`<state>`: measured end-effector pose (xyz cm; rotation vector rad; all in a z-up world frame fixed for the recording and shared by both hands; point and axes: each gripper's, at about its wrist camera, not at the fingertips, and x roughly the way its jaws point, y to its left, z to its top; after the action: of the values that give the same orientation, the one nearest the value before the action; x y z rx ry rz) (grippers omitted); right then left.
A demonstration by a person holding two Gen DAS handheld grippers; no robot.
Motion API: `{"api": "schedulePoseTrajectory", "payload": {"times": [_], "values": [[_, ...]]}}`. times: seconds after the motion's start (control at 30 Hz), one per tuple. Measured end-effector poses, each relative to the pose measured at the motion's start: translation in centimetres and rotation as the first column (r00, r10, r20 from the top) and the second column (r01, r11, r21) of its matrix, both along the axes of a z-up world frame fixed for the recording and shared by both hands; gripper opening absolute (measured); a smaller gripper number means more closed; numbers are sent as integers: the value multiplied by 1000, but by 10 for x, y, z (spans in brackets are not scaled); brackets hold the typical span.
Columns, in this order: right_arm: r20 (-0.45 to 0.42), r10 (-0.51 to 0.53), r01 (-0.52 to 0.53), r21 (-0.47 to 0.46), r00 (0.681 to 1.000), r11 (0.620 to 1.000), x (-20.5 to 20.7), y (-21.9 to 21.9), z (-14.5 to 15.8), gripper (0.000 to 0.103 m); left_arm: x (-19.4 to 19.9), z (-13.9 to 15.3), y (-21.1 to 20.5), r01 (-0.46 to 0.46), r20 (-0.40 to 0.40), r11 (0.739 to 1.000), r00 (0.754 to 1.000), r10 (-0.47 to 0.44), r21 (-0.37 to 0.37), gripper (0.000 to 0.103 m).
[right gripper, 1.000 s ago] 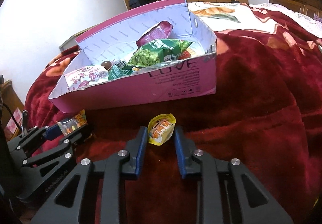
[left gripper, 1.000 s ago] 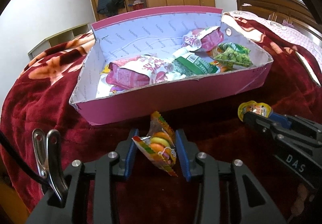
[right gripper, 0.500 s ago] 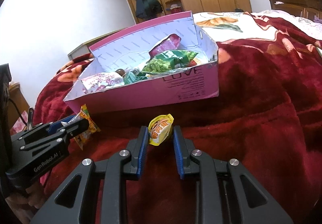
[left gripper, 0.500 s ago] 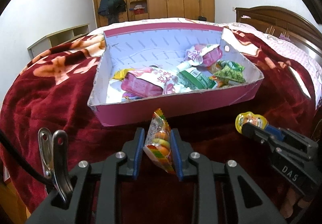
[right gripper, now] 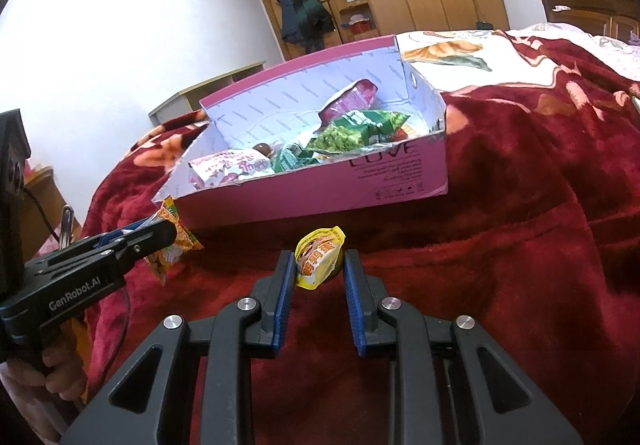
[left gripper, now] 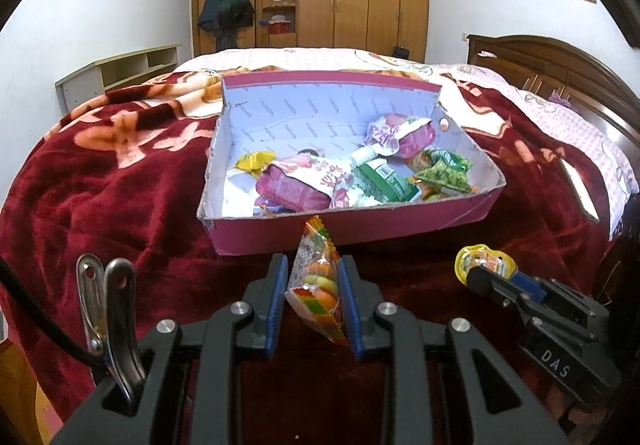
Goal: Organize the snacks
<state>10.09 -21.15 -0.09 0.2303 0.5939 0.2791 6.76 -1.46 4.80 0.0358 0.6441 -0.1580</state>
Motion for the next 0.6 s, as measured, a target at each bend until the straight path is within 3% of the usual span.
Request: {"api": "schedulePoseTrajectory", "payload": {"times": [0.6], "values": [[48, 31, -30, -27, 998, 999, -11, 13, 30, 26, -4, 26, 18, -25, 40, 998, 999, 27, -64, 27]]}}
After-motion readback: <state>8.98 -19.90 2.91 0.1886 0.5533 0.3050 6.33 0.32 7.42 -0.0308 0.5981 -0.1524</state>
